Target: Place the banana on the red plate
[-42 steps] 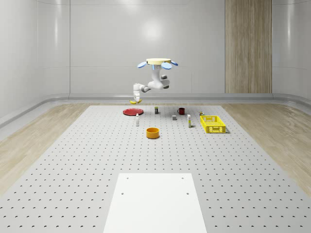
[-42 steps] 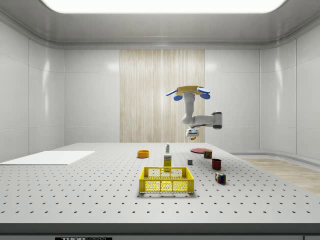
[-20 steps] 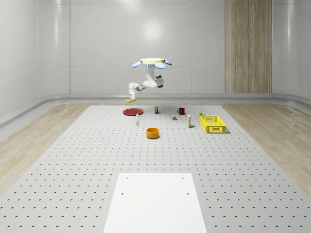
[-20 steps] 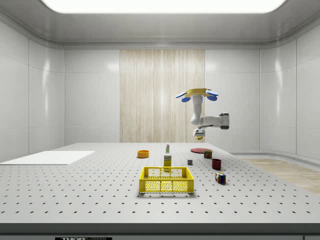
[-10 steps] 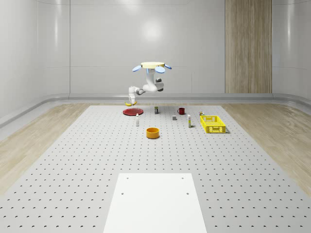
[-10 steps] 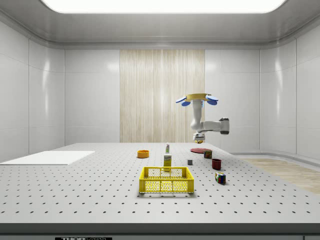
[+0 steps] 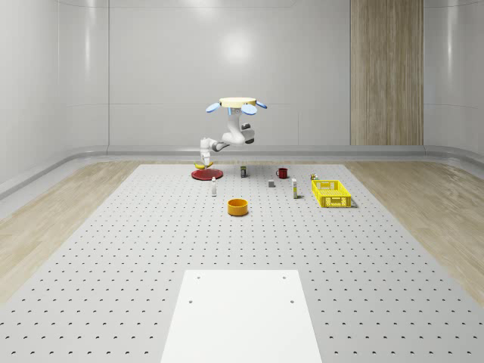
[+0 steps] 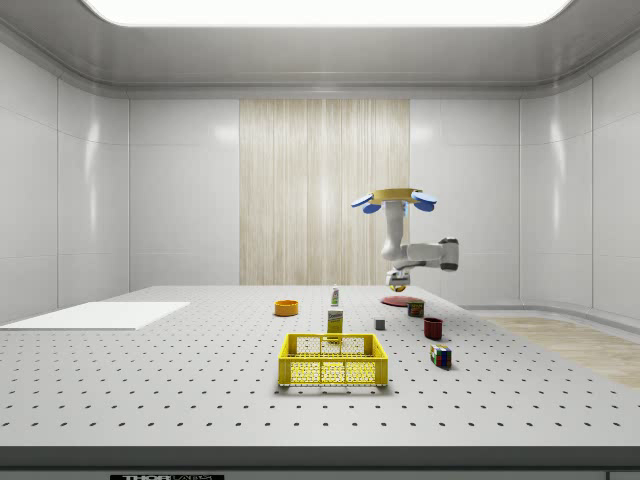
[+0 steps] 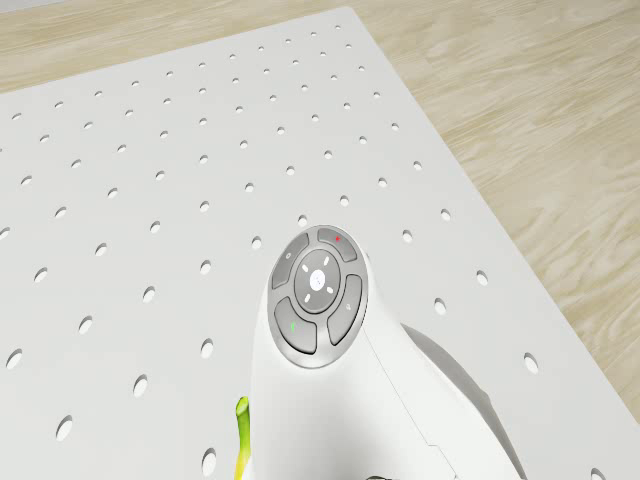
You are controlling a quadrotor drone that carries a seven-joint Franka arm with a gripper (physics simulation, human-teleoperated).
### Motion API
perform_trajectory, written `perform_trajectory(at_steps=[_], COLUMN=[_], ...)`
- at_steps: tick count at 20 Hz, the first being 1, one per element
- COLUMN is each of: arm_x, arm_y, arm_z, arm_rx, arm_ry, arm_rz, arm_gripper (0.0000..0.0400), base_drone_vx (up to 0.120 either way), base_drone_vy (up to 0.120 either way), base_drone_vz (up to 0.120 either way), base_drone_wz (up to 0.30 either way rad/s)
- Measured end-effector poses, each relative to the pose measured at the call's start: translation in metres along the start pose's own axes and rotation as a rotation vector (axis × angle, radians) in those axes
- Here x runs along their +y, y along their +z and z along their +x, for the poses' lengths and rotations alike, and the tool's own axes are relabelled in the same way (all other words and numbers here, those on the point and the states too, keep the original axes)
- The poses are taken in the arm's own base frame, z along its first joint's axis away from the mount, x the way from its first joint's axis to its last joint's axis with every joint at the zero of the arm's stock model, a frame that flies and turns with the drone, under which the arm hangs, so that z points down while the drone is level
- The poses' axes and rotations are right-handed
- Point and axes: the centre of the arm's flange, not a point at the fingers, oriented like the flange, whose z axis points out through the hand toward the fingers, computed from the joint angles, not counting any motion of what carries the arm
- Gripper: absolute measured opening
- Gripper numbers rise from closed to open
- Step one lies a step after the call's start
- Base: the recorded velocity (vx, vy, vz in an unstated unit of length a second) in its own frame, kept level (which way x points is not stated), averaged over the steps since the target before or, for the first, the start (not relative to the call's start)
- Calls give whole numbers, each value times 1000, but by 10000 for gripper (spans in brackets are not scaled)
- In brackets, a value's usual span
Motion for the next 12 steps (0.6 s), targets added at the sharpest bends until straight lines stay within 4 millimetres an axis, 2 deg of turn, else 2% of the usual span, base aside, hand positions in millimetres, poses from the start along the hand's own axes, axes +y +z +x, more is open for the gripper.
perform_trajectory(at_steps=[12], arm_x=[-20], arm_y=[10], arm_z=[-10], arm_rx=[0], arm_ry=[0], arm_rz=[0], arm_gripper=[193], base_drone_vx=[0], base_drone_vy=[0], base_drone_vz=[0], base_drone_wz=[0])
